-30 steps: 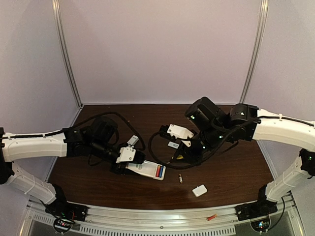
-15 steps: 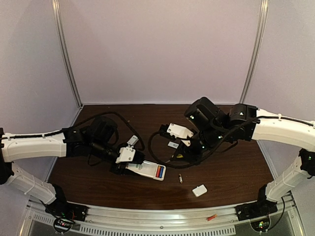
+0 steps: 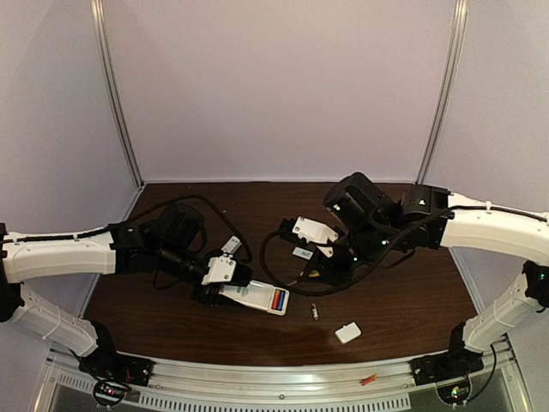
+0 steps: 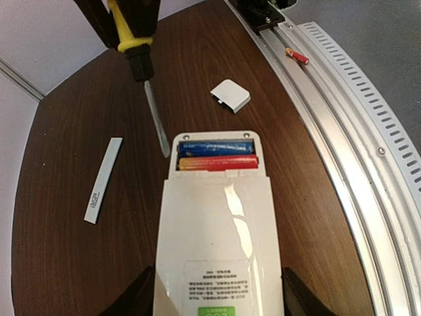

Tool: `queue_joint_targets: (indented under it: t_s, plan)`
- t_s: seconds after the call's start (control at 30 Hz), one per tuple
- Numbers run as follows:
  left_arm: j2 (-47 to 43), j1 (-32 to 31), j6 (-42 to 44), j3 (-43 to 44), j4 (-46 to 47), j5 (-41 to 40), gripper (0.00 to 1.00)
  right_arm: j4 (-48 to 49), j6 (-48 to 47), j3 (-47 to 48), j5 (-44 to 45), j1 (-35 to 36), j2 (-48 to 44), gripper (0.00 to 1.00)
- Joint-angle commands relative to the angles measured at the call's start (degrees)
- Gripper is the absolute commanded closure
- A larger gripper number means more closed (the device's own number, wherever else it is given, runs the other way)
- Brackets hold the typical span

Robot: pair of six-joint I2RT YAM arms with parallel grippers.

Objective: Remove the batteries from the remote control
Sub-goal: Remove the battery from the remote control without the battery cover.

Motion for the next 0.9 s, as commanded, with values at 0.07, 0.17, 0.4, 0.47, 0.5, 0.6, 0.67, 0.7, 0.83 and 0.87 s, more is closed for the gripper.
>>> queue_joint_targets:
  t_s: [0.07, 0.17, 0.4, 0.47, 0.5, 0.6, 0.67, 0.7, 0.83, 0.87]
  plan:
    - [0.26, -0.29, -0.84, 1.23, 2.70, 1.57, 1.00, 1.21, 1.00, -1.65, 0.14, 0.38, -2.62, 1.00]
    - [0.38, -0.28, -0.85, 1.26, 2.72, 1.72, 1.00, 1.65, 1.25, -1.76, 0.31, 0.42, -3.10, 1.00]
    - [0.47, -0.28, -1.18, 1.34, 2.68, 1.98, 1.00, 2.14, 1.53, -1.96, 0.43, 0.44, -3.37, 1.00]
    - [0.49, -0.25, -1.37, 1.54, 2.70, 2.18, 1.00, 1.93, 1.61, -1.96, 0.12, 0.39, -3.23, 1.00]
    - [0.50, -0.26, -1.38, 1.50, 2.70, 2.23, 1.00, 1.85, 1.62, -2.04, -0.11, 0.45, -3.10, 1.00]
    - [0.50, -0.22, -1.34, 1.64, 2.70, 2.17, 1.00, 1.85, 1.77, -2.37, -0.55, 0.49, -3.14, 1.00]
    - [0.49, -0.28, -1.38, 1.75, 2.70, 2.01, 1.00, 1.95, 1.84, -2.48, -0.77, 0.59, -3.04, 1.00]
    - [0.49, -0.34, -1.38, 1.81, 2.70, 1.93, 1.00, 2.01, 1.88, -2.42, -0.92, 0.63, -2.90, 1.00]
    - [0.40, -0.32, -1.38, 1.79, 2.69, 1.98, 1.00, 1.80, 1.89, -2.38, -1.47, 1.10, -2.40, 1.00]
    - [0.40, -0.37, -1.38, 1.76, 2.70, 1.94, 1.00, 1.74, 1.89, -2.40, -1.45, 1.23, -2.31, 1.00]
